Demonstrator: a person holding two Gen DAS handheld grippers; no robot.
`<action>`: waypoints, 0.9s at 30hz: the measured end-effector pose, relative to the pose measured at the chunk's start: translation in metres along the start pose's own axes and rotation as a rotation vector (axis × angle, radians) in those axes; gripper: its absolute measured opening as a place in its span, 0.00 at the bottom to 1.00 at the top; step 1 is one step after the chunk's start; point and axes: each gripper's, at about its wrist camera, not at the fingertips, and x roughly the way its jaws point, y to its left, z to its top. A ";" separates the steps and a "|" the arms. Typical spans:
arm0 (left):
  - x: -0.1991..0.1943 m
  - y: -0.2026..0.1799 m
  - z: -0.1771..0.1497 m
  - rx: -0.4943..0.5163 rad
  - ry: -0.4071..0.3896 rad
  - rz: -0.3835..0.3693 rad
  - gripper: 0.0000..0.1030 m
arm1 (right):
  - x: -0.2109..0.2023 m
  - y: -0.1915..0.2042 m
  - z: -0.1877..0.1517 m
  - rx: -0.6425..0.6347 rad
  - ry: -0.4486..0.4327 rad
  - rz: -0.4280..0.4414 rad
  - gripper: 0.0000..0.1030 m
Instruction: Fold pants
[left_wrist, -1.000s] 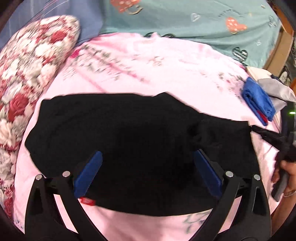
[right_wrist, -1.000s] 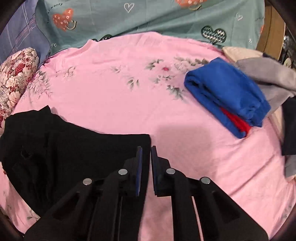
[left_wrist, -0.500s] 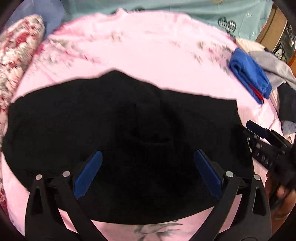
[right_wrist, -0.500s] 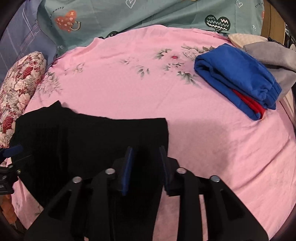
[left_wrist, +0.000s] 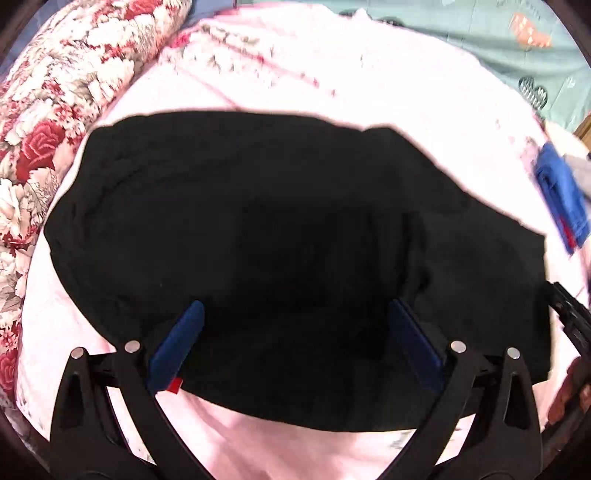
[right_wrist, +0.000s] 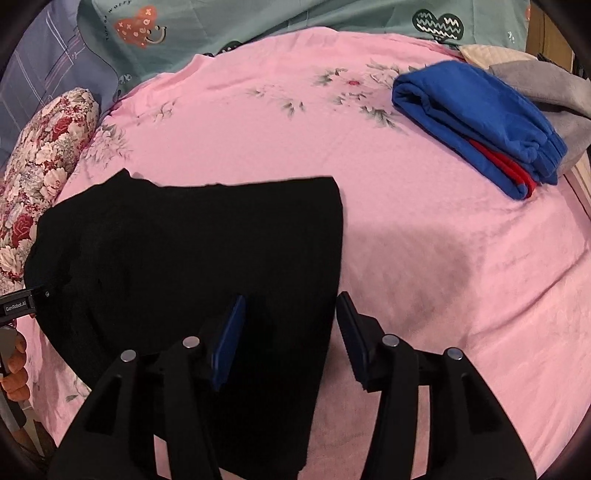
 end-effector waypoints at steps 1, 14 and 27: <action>-0.008 -0.005 0.000 0.006 -0.031 -0.018 0.97 | 0.000 0.000 0.006 0.003 -0.014 -0.027 0.51; -0.029 0.038 -0.008 -0.060 -0.055 -0.037 0.95 | -0.029 0.021 -0.028 -0.058 -0.061 -0.011 0.81; -0.025 0.205 -0.026 -0.407 -0.046 -0.114 0.78 | -0.021 0.047 -0.031 0.086 0.013 0.062 0.84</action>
